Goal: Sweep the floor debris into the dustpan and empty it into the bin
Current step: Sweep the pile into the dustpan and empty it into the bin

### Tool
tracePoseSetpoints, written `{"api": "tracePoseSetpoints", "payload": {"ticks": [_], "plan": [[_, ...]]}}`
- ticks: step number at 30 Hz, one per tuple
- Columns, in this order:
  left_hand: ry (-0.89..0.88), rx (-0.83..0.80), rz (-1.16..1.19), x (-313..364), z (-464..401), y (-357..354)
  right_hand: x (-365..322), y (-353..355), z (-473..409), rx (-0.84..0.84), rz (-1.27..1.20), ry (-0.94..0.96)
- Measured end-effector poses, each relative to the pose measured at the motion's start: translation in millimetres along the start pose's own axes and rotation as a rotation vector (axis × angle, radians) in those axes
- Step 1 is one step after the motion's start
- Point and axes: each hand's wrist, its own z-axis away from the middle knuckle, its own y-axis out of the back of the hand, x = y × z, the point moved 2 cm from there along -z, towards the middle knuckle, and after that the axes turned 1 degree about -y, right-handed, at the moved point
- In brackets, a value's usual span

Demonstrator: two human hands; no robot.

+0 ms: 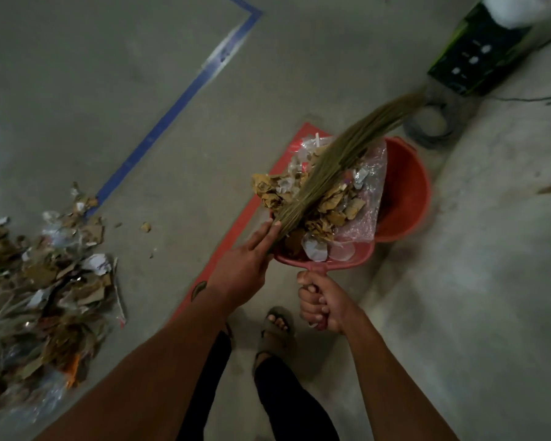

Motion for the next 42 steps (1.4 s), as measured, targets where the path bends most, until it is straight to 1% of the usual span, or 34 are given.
{"api": "tracePoseSetpoints", "payload": {"ticks": [3, 7, 11, 17, 20, 22, 24, 28, 33, 36, 39, 42], "plan": [[-0.065, -0.085, -0.019, 26, -28, -13, -8, 27, 18, 0.023, -0.043, 0.030], [-0.119, -0.187, -0.052, 58, -68, -26, -25, 53, 35, 0.060, -0.164, 0.094], [-0.164, -0.227, -0.120, 74, -106, -43, -49, 71, 39, 0.100, -0.264, 0.120], [-0.182, -0.280, -0.169, 74, -160, -63, -93, 93, 25, 0.190, -0.325, 0.099], [-0.186, -0.317, -0.185, 69, -182, -66, -112, 97, 19, 0.186, -0.366, 0.096], [-0.185, -0.330, -0.188, 64, -194, -68, -123, 100, 12, 0.154, -0.398, 0.086], [-0.188, -0.348, -0.195, 60, -206, -70, -134, 105, 4, 0.136, -0.420, 0.057], [-0.177, -0.367, -0.200, 54, -222, -71, -150, 113, -8, 0.186, -0.460, -0.049], [-0.165, -0.358, -0.207, 45, -230, -65, -174, 115, -15, 0.275, -0.559, -0.113], [-0.162, -0.342, -0.203, 40, -232, -62, -185, 114, -14, 0.349, -0.558, -0.120], [-0.158, -0.332, -0.193, 39, -233, -57, -191, 114, -8, 0.498, -0.467, -0.111], [-0.153, -0.322, -0.185, 40, -233, -50, -190, 115, -4, 0.670, -0.261, -0.145]]}}
